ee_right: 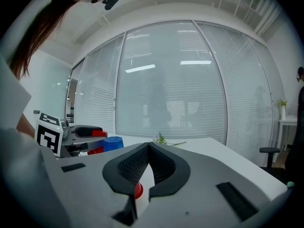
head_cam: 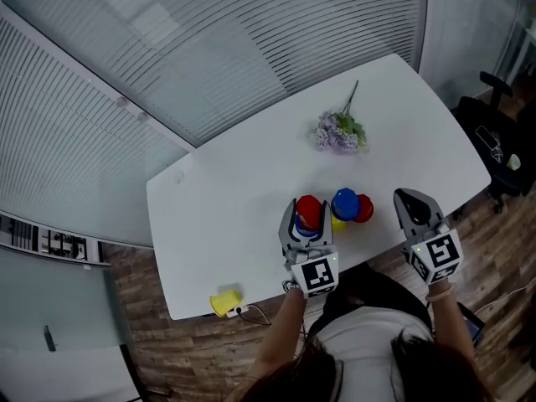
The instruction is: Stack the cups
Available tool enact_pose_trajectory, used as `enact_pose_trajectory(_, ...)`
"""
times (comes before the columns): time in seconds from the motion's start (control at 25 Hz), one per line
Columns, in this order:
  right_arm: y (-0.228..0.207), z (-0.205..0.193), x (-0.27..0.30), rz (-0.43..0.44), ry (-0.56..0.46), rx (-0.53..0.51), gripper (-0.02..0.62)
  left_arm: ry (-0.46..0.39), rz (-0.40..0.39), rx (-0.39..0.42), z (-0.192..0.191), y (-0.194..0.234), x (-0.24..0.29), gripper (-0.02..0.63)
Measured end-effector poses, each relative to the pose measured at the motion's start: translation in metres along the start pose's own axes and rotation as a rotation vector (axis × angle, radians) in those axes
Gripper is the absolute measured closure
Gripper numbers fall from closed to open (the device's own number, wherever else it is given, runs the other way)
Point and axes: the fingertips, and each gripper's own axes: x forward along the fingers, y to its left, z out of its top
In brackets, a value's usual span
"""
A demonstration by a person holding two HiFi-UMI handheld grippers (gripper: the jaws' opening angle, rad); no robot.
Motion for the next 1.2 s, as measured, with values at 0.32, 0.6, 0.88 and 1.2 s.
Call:
enact_pose_trajectory(0.32, -0.003, -0.002, 0.001, -0.010, 0.005, 0.012, 0.568, 0.008, -0.021, 0.051, -0.004, -0.006, 0.003, 0.332)
enact_pose_trajectory(0.6, -0.004, -0.004, 0.003, -0.019, 0.003, 0.017, 0.568, 0.018, -0.044, 0.068, -0.010, -0.012, 0.003, 0.318)
enact_pose_trajectory(0.88, -0.001, -0.005, 0.000, -0.025, 0.005, 0.021, 0.568, 0.001, -0.035, 0.050, -0.003, -0.009, 0.000, 0.318)
enact_pose_trajectory(1.2, 0.000, -0.005, -0.005, -0.045, 0.000, 0.024, 0.568, -0.006, -0.049, 0.032, -0.001, -0.011, -0.005, 0.318)
